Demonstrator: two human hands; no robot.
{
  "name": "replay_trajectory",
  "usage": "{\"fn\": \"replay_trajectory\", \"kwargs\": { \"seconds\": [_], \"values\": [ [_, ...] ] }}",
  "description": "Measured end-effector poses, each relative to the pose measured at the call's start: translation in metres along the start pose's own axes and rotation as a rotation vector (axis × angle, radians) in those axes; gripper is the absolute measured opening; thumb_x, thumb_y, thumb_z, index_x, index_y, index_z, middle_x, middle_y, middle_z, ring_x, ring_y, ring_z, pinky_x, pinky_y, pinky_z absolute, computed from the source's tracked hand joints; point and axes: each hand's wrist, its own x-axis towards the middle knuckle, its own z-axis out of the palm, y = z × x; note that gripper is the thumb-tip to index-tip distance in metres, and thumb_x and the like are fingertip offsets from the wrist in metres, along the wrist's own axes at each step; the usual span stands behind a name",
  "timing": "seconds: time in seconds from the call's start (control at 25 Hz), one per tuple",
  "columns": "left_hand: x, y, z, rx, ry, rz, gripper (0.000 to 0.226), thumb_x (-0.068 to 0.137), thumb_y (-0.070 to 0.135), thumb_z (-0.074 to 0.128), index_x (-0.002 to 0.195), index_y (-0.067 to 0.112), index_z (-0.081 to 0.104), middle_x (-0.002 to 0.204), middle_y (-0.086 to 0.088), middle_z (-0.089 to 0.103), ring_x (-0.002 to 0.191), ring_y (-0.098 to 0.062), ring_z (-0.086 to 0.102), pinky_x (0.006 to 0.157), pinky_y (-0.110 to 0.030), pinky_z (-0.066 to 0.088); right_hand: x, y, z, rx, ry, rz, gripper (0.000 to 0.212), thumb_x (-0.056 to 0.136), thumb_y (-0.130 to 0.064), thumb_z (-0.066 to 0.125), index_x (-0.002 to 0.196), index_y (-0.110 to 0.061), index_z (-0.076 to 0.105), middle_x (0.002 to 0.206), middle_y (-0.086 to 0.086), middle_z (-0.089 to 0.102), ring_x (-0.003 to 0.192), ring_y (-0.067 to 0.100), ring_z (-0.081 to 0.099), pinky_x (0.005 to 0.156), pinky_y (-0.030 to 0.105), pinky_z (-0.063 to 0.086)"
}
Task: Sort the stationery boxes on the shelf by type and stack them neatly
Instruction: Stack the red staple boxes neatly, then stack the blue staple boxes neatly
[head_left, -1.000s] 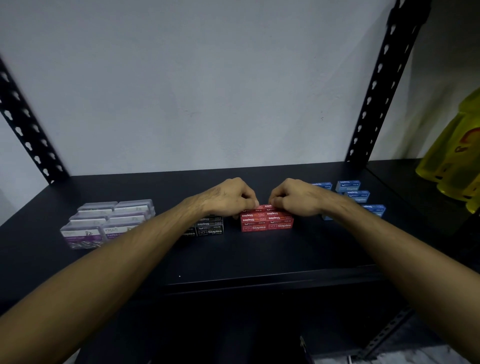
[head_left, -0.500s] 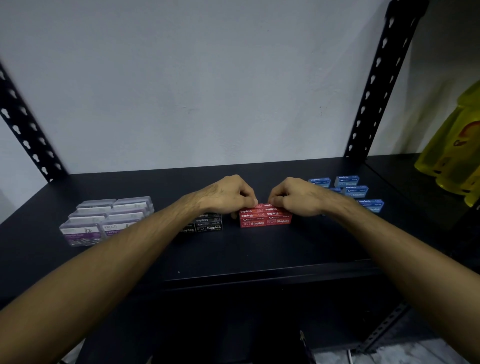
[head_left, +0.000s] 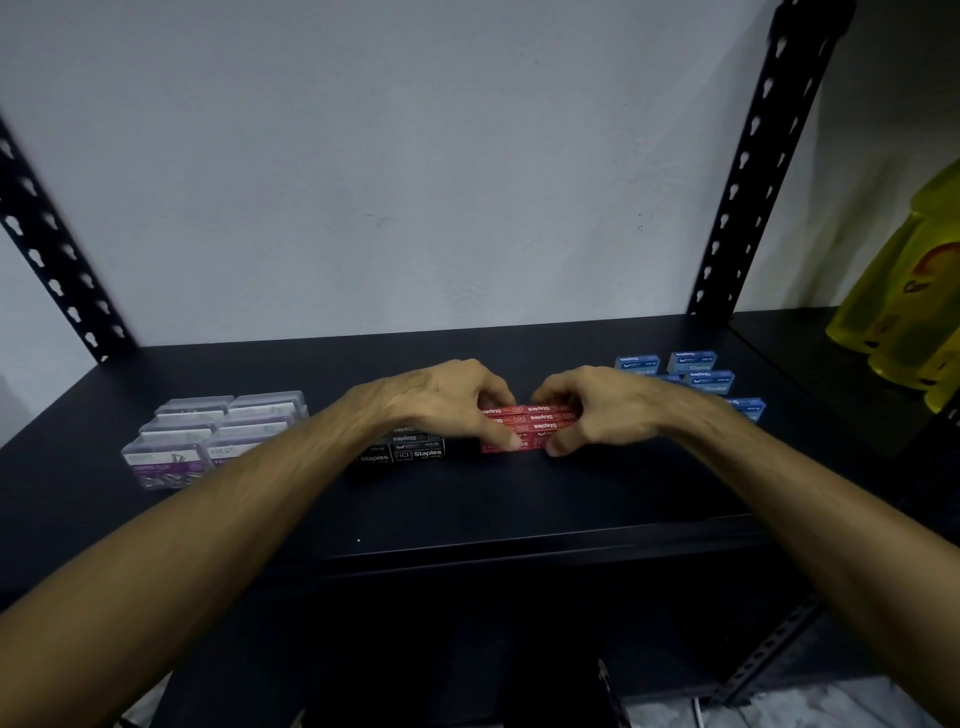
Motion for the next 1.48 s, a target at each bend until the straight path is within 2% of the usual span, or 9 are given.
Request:
{"fn": "replay_trajectory", "kwargs": {
  "seconds": [0.12,0.28,0.68,0.8,1.0,1.08,1.24,1.36,1.48],
  "values": [
    [0.002,0.000,0.003,0.085,0.027,0.023,0.058,0.070,0.059,0.077,0.120,0.032,0.064,0.092,0.017,0.066,0.081,0.001,0.062,0.067,-0.019,0.045,0.003,0.001,0.005,-0.065,0.032,-0.025,0.052,0.079,-0.036,0.079,0.124,-0.029,0.056,0.107,-0.012,0.060,0.089,0.003,0.058,0.073,0.021,0.043],
    [0.005,-0.003,0.006,0.120,0.062,0.058,0.052,0.073,0.052,0.079,0.118,0.029,0.066,0.096,0.014,0.066,0.082,-0.001,0.063,0.069,-0.020,0.049,0.006,0.003,0.008,-0.086,0.062,-0.035,0.049,0.081,-0.035,0.077,0.125,-0.027,0.056,0.105,-0.012,0.059,0.087,0.003,0.056,0.073,0.021,0.042],
    [0.006,-0.004,0.008,0.120,0.092,0.075,0.049,0.072,0.051,0.079,0.114,0.030,0.067,0.086,0.020,0.062,0.077,0.002,0.061,0.063,-0.016,0.044,0.009,0.006,0.008,-0.096,0.078,-0.043,0.051,0.081,-0.038,0.078,0.126,-0.028,0.057,0.103,-0.013,0.058,0.086,0.002,0.057,0.071,0.021,0.044],
    [0.005,-0.003,0.007,0.116,0.079,0.072,0.052,0.072,0.052,0.079,0.117,0.030,0.065,0.095,0.016,0.065,0.081,0.000,0.062,0.067,-0.018,0.046,0.010,0.006,0.009,-0.093,0.066,-0.042,0.053,0.080,-0.039,0.078,0.128,-0.028,0.055,0.106,-0.013,0.058,0.088,0.002,0.056,0.072,0.020,0.043],
    [-0.001,0.000,0.004,0.082,0.089,0.076,0.083,0.063,0.075,0.070,0.136,0.042,0.046,0.097,0.015,0.062,0.085,-0.003,0.061,0.070,-0.021,0.045,0.003,0.007,0.006,-0.118,0.125,-0.013,0.069,0.077,-0.043,0.079,0.137,-0.024,0.049,0.120,-0.006,0.056,0.100,0.009,0.056,0.086,0.027,0.047],
    [-0.001,0.004,0.001,0.052,0.143,0.068,0.086,0.061,0.084,0.062,0.137,0.046,0.044,0.098,0.016,0.060,0.089,-0.002,0.059,0.071,-0.020,0.043,-0.004,0.010,0.000,-0.113,0.167,-0.011,0.071,0.079,-0.045,0.077,0.139,-0.021,0.048,0.127,-0.003,0.056,0.101,0.009,0.054,0.082,0.022,0.044],
    [0.007,0.019,-0.004,-0.004,0.203,0.086,0.077,0.065,0.087,0.054,0.129,0.046,0.054,0.097,0.015,0.062,0.089,-0.003,0.060,0.072,-0.022,0.045,-0.017,0.013,-0.014,-0.074,0.254,0.007,0.054,0.087,-0.051,0.064,0.133,-0.025,0.054,0.125,-0.007,0.059,0.099,0.005,0.053,0.074,0.021,0.040],
    [0.016,0.037,-0.006,-0.022,0.191,0.106,0.069,0.068,0.085,0.054,0.122,0.042,0.061,0.094,0.015,0.064,0.089,-0.003,0.061,0.073,-0.023,0.047,-0.030,0.024,-0.027,-0.038,0.349,0.028,0.033,0.090,-0.044,0.061,0.120,-0.029,0.062,0.119,-0.008,0.065,0.098,0.006,0.059,0.080,0.027,0.047],
    [0.028,0.054,-0.003,-0.048,0.239,0.140,0.050,0.076,0.072,0.060,0.114,0.039,0.067,0.092,0.015,0.066,0.087,-0.001,0.062,0.071,-0.021,0.045,-0.043,0.045,-0.038,-0.032,0.444,0.080,0.019,0.093,-0.032,0.058,0.110,-0.031,0.065,0.106,-0.010,0.067,0.087,0.000,0.060,0.068,0.021,0.046]
  ]
}}
